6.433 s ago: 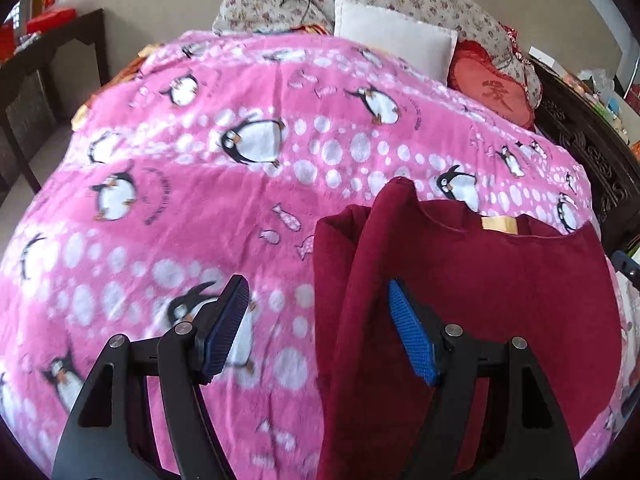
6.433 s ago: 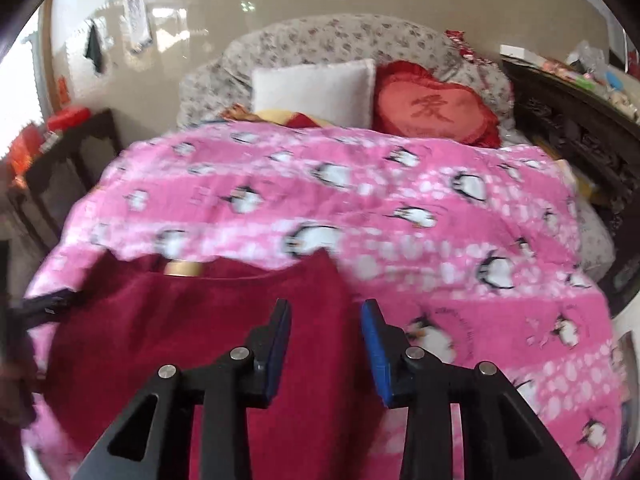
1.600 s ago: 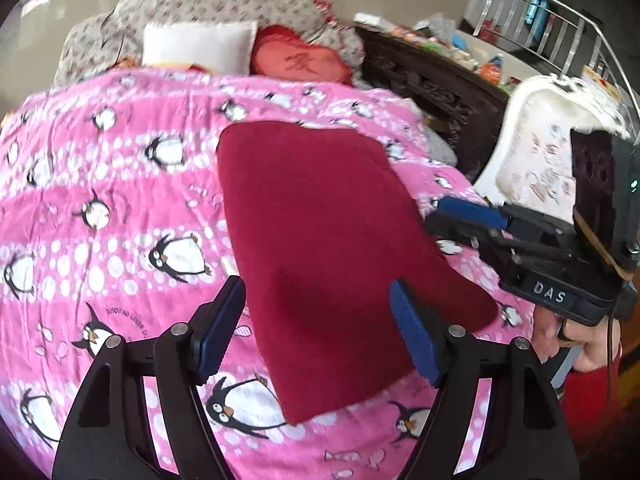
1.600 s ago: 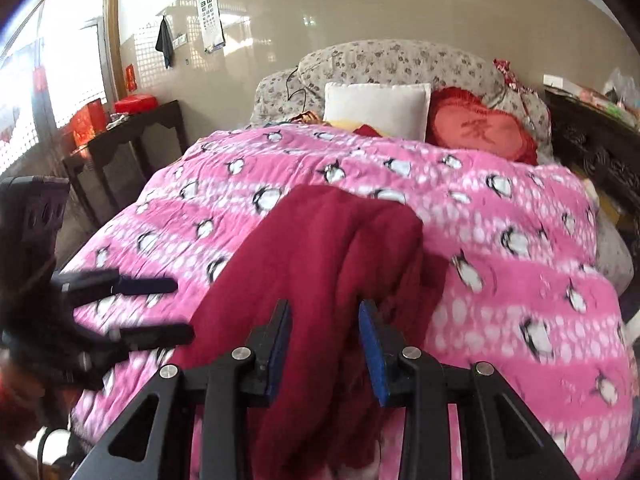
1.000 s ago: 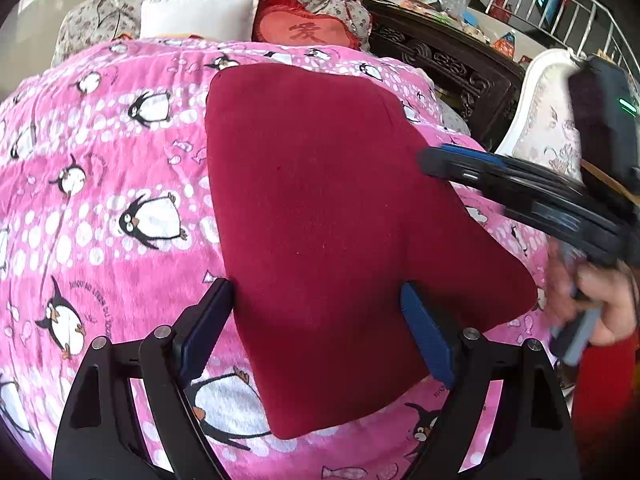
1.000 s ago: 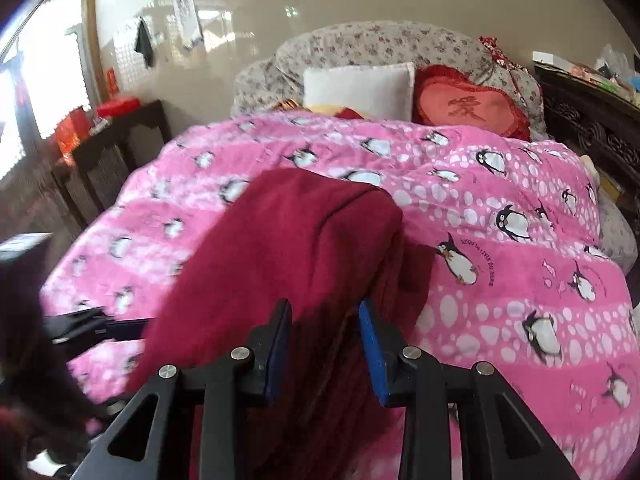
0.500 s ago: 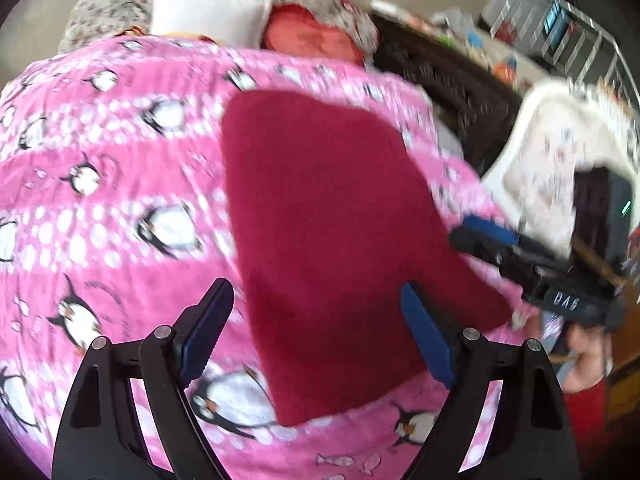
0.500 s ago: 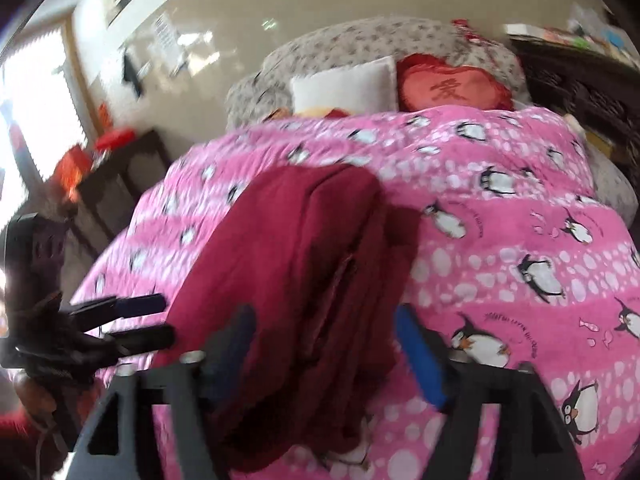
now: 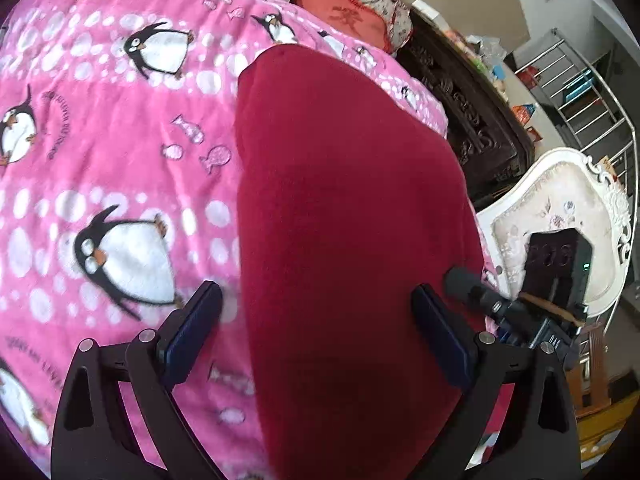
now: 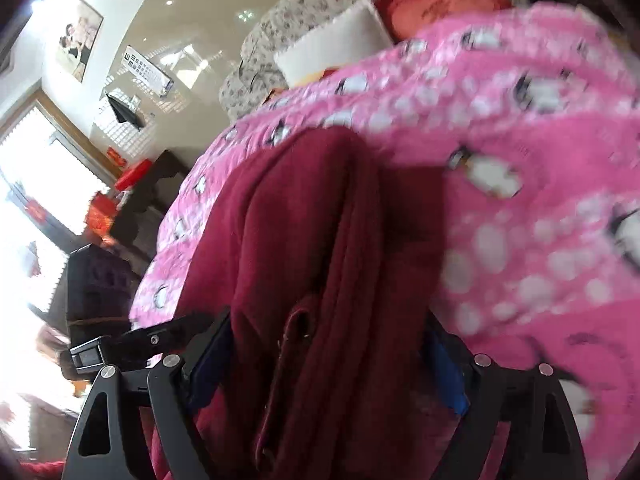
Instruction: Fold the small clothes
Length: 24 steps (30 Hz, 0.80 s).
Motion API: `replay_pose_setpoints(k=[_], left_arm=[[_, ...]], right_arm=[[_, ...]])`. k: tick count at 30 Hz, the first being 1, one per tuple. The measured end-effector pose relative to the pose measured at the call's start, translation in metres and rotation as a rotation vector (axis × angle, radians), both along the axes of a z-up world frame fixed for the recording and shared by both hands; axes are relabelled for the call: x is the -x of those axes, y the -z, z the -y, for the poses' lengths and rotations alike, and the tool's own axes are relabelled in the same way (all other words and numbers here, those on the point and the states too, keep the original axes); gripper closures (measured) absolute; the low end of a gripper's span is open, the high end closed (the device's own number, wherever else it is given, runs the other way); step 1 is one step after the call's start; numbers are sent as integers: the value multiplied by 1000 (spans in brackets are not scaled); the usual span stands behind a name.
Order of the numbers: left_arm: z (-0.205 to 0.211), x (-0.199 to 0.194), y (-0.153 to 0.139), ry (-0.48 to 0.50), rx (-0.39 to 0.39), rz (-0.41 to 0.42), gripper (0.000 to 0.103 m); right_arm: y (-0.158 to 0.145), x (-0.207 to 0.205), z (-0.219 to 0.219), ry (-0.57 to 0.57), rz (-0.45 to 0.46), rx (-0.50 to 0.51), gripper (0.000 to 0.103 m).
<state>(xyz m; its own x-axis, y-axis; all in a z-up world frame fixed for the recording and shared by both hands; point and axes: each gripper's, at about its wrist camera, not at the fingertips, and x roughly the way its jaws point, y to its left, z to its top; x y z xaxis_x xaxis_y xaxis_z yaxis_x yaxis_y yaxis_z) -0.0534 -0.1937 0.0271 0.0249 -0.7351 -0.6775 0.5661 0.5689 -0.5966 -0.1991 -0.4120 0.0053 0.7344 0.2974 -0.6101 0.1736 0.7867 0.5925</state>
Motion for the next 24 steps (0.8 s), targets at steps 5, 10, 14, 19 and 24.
replay_pose_setpoints(k=[5, 10, 14, 19, 24], left_arm=[[1, 10, -19, 46, 5, 50, 23], [-15, 13, -55, 46, 10, 145, 24], [-34, -1, -69, -17, -28, 184, 24], [-53, -27, -45, -116, -125, 174, 24], [-64, -27, -29, -143, -173, 232, 23]], right_arm=[[-20, 0, -29, -21, 43, 130, 50], [-53, -5, -51, -77, 137, 127, 52], [-49, -28, -67, -106, 146, 75, 52], [-16, -71, -90, -135, 43, 85, 48], [-24, -67, -96, -115, 9, 188, 45]])
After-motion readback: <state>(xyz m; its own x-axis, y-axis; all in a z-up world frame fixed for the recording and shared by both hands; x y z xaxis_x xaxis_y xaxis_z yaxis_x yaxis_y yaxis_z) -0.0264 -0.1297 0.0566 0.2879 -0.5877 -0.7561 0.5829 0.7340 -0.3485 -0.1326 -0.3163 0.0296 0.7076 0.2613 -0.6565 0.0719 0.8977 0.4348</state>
